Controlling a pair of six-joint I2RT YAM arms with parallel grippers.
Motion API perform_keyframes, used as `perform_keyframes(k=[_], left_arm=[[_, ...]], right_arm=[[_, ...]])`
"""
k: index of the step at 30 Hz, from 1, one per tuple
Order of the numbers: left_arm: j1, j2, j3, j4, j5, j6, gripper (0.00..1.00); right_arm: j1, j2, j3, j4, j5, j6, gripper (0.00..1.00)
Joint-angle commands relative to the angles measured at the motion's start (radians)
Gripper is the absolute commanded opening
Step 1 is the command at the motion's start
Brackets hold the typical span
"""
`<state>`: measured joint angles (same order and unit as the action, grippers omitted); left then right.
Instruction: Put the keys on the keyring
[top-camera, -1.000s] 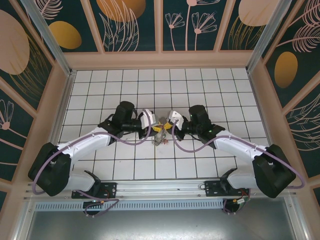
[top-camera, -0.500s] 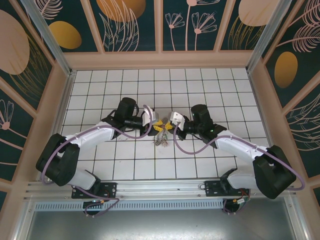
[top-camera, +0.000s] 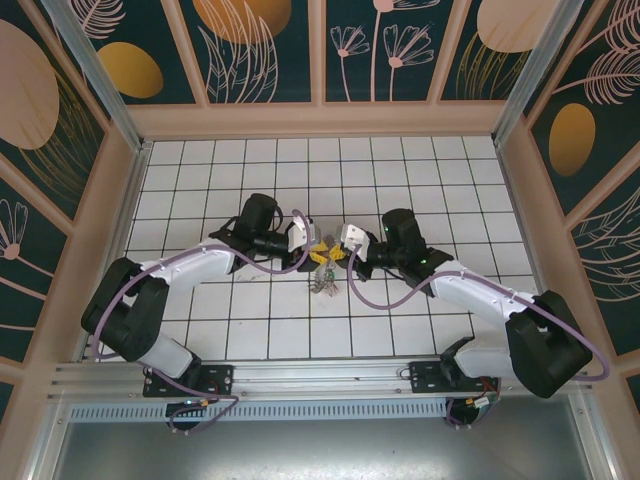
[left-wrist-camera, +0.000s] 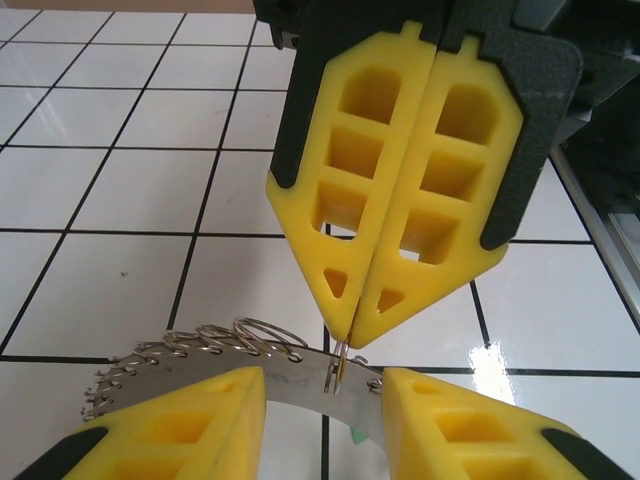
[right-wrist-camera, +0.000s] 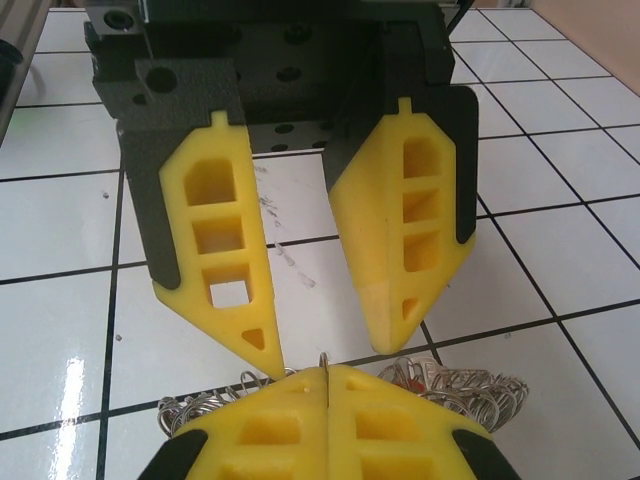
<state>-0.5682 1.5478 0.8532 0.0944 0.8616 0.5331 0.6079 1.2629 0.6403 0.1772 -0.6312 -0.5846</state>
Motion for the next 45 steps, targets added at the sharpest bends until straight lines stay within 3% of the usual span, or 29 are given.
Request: perform_keyframes(k=[1, 22, 27, 30, 34, 39, 45], left_arm=[[0.005, 0.014, 0.028, -0.024, 0.043, 0.03, 0.36], [-0.007, 0.057, 0.055, -0.042, 0.039, 0.05, 0.27], [-0.01, 0.054, 0.057, -0.006, 0.06, 0.019, 0.17], [-0.01, 0.044, 0.046, 0.046, 0.084, -0.018, 0.01], [-0.009, 0.032, 0.02, 0.123, 0.103, -0.075, 0.0], [-0.009, 0.018, -0.012, 0.196, 0.106, -0.131, 0.0], [-0.009, 0.014, -0.022, 0.211, 0.134, -0.141, 0.0]], right_arm=[[-0.007, -0.013, 0.017, 0.039, -0.05, 0.018, 0.0], [-0.007, 0.006, 0.033, 0.066, -0.059, 0.065, 0.0], [-0.007, 0.012, 0.035, 0.063, -0.058, 0.069, 0.0], [-0.007, 0.012, 0.035, 0.057, -0.054, 0.074, 0.0], [-0.008, -0.009, 0.017, 0.038, -0.019, 0.07, 0.07], [-0.01, -0.059, -0.034, 0.003, 0.044, 0.038, 0.27], [-0.015, -0.092, -0.057, -0.005, 0.07, 0.014, 0.28]])
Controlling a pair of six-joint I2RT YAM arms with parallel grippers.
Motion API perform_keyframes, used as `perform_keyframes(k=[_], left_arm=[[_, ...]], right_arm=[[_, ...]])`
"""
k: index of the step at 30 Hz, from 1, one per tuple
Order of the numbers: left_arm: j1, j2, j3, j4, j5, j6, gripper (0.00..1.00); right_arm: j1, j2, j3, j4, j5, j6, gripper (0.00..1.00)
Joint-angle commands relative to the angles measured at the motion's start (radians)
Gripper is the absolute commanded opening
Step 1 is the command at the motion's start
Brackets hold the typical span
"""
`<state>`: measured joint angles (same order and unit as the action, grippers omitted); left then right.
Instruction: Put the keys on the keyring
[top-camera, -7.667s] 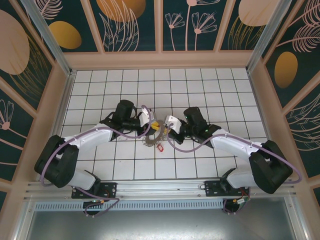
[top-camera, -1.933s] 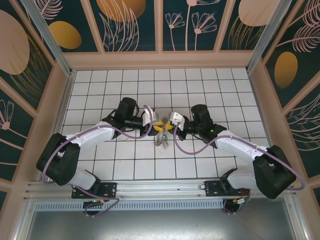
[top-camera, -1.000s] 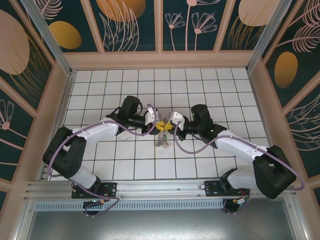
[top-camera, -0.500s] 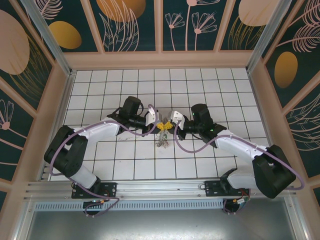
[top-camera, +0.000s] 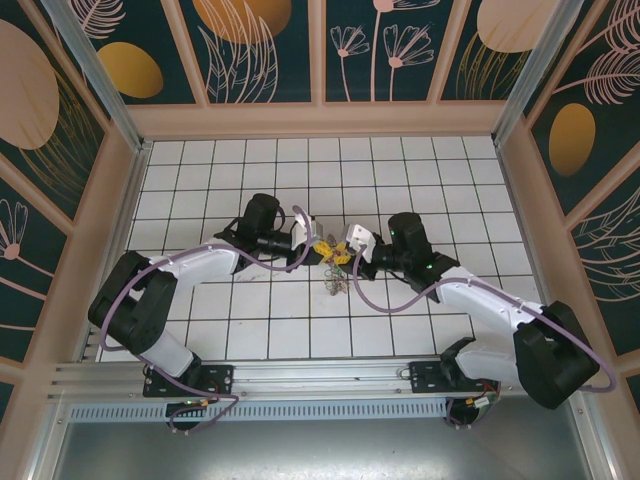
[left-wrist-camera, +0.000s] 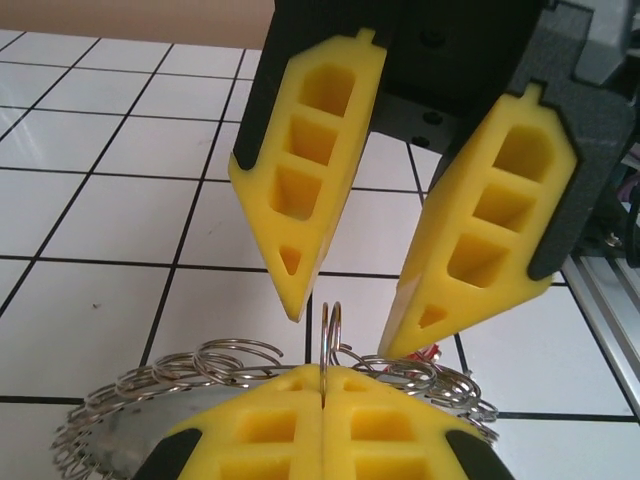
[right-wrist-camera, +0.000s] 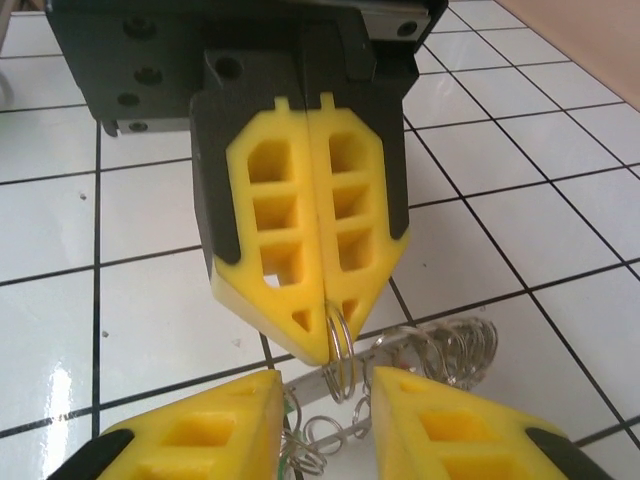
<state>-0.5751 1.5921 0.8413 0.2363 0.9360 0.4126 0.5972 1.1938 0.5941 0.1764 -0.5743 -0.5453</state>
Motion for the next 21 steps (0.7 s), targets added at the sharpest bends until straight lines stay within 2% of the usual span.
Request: perform_keyframes(k=[1, 5, 15, 21], left_arm=[[-0.003, -0.031, -0.011, 0.073, 0.06, -0.023, 0.0], [-0.002, -0.033, -0.01, 0.062, 0.062, -0.019, 0.0], [-0.002, -0.034, 0.002, 0.014, 0.057, 0.009, 0.0], [-0.003, -0.031, 0.007, 0.007, 0.06, 0.009, 0.0]], right_arm=[[-0.005, -0.022, -0.009, -0.003, 0.012, -0.027, 0.28], [-0.006, -0.019, 0.0, 0.015, 0.002, -0.027, 0.22], [-0.007, 0.013, 0.032, 0.033, -0.029, -0.022, 0.16], [-0.007, 0.024, 0.039, 0.052, -0.042, -0.012, 0.07]])
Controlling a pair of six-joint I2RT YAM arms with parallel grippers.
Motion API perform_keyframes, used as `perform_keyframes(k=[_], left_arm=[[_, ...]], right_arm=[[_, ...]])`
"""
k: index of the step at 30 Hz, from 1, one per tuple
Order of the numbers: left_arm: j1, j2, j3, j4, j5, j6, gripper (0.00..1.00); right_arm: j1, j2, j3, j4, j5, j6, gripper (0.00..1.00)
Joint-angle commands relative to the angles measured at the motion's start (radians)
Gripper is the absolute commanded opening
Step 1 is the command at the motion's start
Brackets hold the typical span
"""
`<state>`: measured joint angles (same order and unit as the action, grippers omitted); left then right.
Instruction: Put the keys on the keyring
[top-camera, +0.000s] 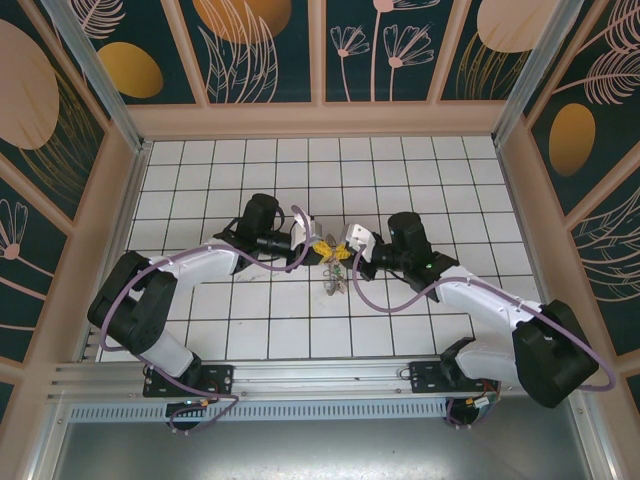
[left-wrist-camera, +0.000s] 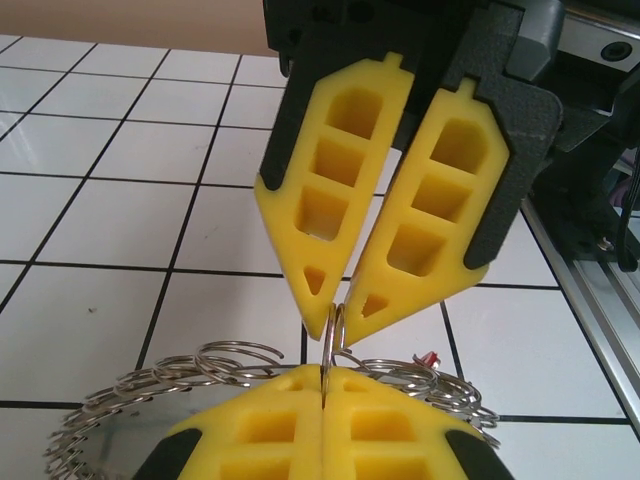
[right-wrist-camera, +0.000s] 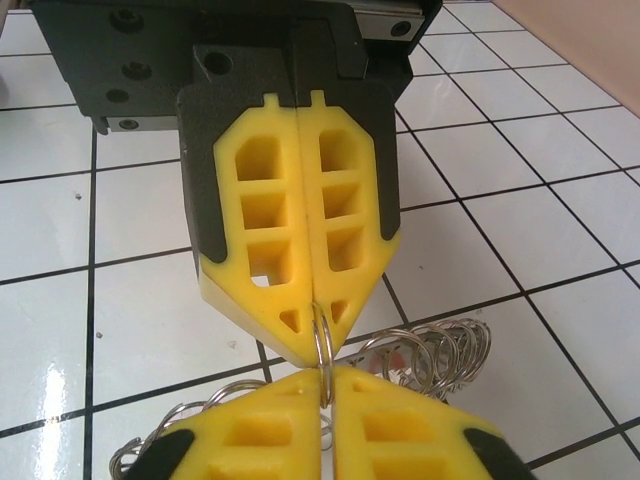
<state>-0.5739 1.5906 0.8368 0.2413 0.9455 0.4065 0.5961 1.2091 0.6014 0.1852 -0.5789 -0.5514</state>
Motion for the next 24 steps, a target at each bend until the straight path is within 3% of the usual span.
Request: perform_keyframes(k=[1, 5, 10, 13, 20, 24], left_arm=[[-0.003, -0.029, 0.013, -0.001, 0.052, 0.018, 0.01], [-0.004, -0.027, 0.013, -0.01, 0.055, 0.023, 0.1], [-0.004, -0.027, 0.016, -0.022, 0.056, 0.034, 0.13], [-0.004, -0.025, 0.018, -0.023, 0.058, 0.035, 0.13], [-0.004, -0.033, 0.021, -0.016, 0.045, 0.034, 0.0], [-0.004, -0.053, 0.005, 0.028, 0.002, -0.005, 0.0]], right_arm=[[-0.007, 0.009, 0.032, 0.049, -0.039, -0.003, 0.04], [-0.007, 0.009, 0.032, 0.059, -0.051, 0.005, 0.0], [-0.012, 0.007, 0.028, 0.083, -0.07, 0.027, 0.0], [-0.016, 0.007, 0.024, 0.096, -0.076, 0.036, 0.0], [-0.015, 0.018, 0.024, 0.096, -0.07, 0.052, 0.0], [-0.018, -0.006, 0.014, 0.096, -0.031, 0.099, 0.24]])
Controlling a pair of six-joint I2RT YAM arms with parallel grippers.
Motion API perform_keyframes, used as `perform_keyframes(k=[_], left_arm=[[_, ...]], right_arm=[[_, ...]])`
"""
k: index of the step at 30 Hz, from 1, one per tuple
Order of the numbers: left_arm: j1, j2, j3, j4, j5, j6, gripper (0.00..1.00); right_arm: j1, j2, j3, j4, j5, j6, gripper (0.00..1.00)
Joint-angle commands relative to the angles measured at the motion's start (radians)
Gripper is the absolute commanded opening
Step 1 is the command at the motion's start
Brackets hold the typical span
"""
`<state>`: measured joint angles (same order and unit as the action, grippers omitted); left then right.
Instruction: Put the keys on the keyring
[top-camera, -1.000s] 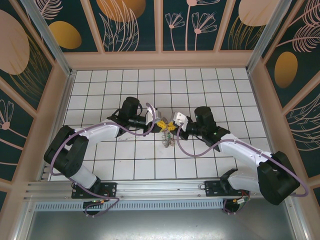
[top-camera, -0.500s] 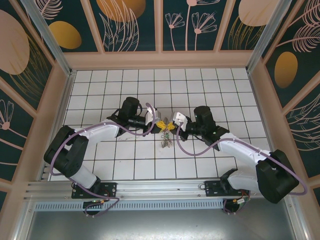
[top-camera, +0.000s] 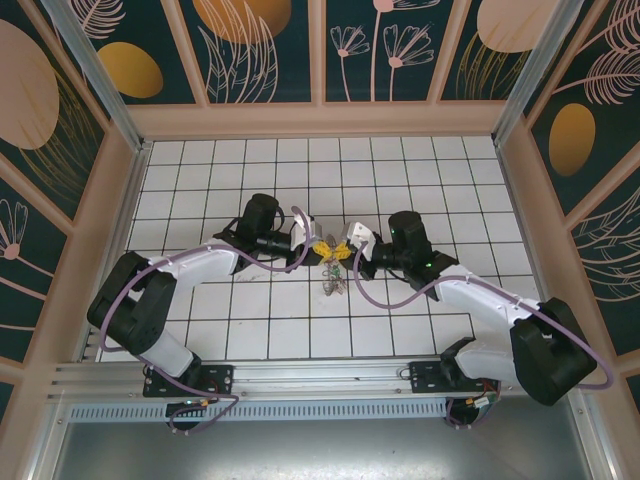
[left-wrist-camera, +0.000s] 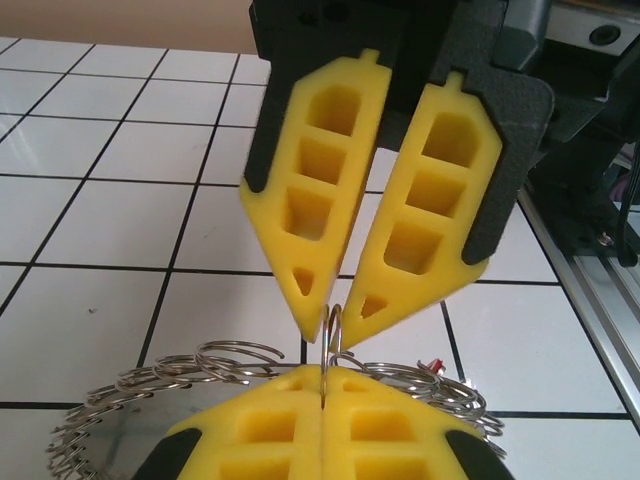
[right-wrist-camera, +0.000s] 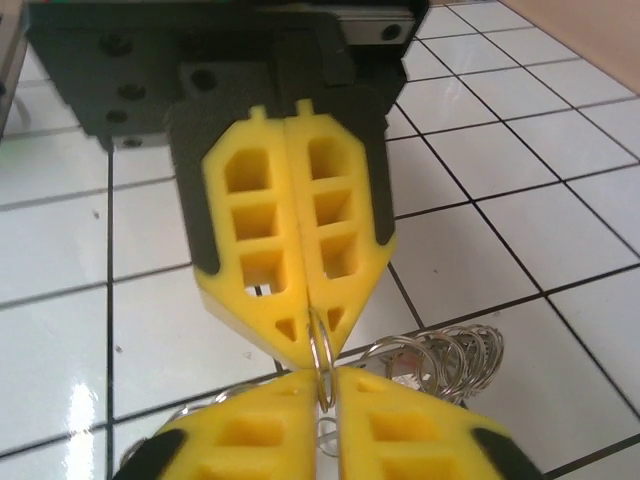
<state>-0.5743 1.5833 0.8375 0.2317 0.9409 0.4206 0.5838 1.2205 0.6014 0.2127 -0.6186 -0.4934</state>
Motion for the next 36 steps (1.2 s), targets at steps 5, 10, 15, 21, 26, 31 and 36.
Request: perform_keyframes(k=[5, 10, 15, 21, 26, 31, 36], left_arm=[[-0.004, -0.062, -0.006, 0.08, -0.062, -0.092, 0.0], [-0.003, -0.091, -0.041, 0.169, -0.106, -0.171, 0.0], [-0.004, -0.115, -0.066, 0.219, -0.136, -0.215, 0.0], [-0.003, -0.138, -0.094, 0.244, -0.162, -0.251, 0.0], [-0.002, -0.159, -0.108, 0.253, -0.167, -0.256, 0.0], [-0.003, -0.169, -0.112, 0.255, -0.166, -0.261, 0.0], [-0.003, -0.18, -0.115, 0.262, -0.176, -0.268, 0.0]], right_arm=[[-0.032, -0.17, -0.052, 0.131, 0.099, 0.215, 0.39], [-0.144, -0.32, -0.057, 0.018, 0.446, 0.514, 0.42], [-0.347, -0.361, -0.04, -0.197, 0.597, 0.811, 0.33], [-0.62, -0.364, -0.095, -0.377, 0.598, 1.05, 0.31], [-0.773, -0.358, -0.162, -0.414, 0.49, 1.102, 0.31], [-0.812, -0.321, -0.189, -0.45, 0.534, 1.094, 0.32], [-0.818, -0.252, -0.19, -0.47, 0.558, 1.067, 0.32]])
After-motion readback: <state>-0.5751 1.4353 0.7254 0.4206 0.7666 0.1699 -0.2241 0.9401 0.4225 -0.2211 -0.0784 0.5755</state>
